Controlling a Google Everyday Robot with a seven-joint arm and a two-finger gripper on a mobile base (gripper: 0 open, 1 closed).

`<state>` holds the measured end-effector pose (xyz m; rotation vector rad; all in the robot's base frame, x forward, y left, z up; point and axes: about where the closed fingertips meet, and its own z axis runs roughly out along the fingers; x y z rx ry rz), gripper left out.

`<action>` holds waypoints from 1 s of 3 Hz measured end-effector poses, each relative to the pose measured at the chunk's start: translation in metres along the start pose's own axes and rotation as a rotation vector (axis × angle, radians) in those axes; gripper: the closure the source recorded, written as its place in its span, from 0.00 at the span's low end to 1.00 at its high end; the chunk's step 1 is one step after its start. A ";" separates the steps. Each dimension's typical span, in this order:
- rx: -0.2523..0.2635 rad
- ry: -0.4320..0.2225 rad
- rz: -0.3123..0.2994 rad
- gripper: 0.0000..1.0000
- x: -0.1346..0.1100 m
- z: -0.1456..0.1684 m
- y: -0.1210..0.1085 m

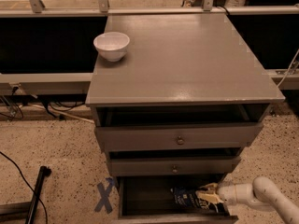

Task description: Place blue chip bag into bottom drawer

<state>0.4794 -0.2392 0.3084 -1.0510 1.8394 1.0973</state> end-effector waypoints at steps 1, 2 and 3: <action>-0.017 -0.014 0.020 0.12 0.003 0.010 0.001; -0.073 -0.055 0.011 0.00 -0.005 0.011 0.008; -0.123 -0.087 -0.026 0.00 -0.018 -0.009 0.031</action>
Offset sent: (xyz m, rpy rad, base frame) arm -0.0129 0.0139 0.0217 0.1637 0.0049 0.1119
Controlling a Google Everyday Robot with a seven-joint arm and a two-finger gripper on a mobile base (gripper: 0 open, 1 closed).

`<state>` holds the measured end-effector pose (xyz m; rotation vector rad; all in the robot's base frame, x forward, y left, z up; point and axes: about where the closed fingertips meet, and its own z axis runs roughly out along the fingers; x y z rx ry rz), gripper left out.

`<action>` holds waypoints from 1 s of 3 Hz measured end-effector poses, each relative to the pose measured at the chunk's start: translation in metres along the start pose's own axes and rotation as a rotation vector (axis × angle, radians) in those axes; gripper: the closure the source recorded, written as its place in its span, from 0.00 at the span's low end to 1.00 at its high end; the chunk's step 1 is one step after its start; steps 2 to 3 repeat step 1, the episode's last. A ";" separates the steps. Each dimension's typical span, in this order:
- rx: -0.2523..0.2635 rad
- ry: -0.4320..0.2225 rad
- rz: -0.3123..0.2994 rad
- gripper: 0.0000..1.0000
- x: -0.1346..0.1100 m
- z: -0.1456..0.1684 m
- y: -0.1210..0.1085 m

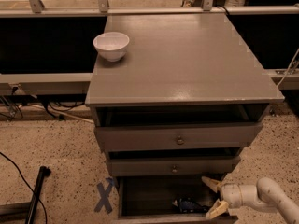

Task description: Place blue chip bag into bottom drawer

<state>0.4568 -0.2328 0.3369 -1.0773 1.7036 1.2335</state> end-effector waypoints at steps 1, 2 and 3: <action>0.015 -0.018 -0.018 0.00 -0.016 -0.033 0.025; 0.015 -0.018 -0.018 0.00 -0.016 -0.033 0.025; 0.015 -0.018 -0.018 0.00 -0.016 -0.033 0.025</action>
Offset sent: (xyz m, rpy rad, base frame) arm 0.0000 0.0000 0.0000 0.0000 0.0000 0.0000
